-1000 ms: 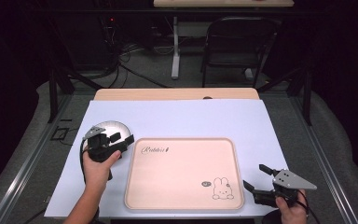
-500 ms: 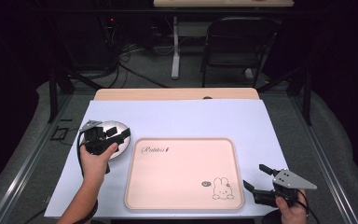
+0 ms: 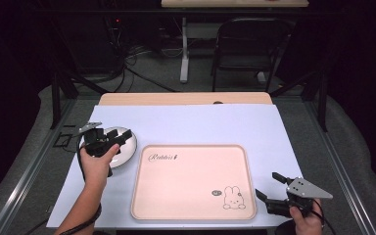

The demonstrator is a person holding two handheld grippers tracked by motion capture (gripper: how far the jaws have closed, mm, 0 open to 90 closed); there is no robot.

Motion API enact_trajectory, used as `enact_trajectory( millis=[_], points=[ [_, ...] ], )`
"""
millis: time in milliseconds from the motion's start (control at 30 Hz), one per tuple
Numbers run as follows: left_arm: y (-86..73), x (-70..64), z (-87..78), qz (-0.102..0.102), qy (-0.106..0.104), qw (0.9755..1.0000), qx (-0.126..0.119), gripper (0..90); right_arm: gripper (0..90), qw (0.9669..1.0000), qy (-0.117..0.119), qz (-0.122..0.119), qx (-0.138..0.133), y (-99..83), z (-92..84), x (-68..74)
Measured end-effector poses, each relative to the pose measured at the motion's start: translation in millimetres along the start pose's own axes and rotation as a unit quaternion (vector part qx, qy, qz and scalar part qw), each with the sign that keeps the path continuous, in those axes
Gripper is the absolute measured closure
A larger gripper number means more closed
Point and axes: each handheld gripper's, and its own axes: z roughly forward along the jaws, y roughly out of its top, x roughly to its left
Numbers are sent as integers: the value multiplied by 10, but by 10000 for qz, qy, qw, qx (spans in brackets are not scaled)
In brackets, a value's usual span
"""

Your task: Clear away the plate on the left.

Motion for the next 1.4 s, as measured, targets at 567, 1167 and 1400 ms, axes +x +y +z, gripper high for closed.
enact_trajectory(
  millis=[567,1167,1400],
  points=[
    [132,359,85,-281,602,9978,46,344,159,10000,4,7,3,0,1,-2],
    [20,800,-99,-720,1012,9923,4,345,159,10000,-6,-5,11,1,1,3],
    [-70,960,-180,-872,1165,9894,12,346,159,10000,-6,-11,22,3,4,6]
  ],
)
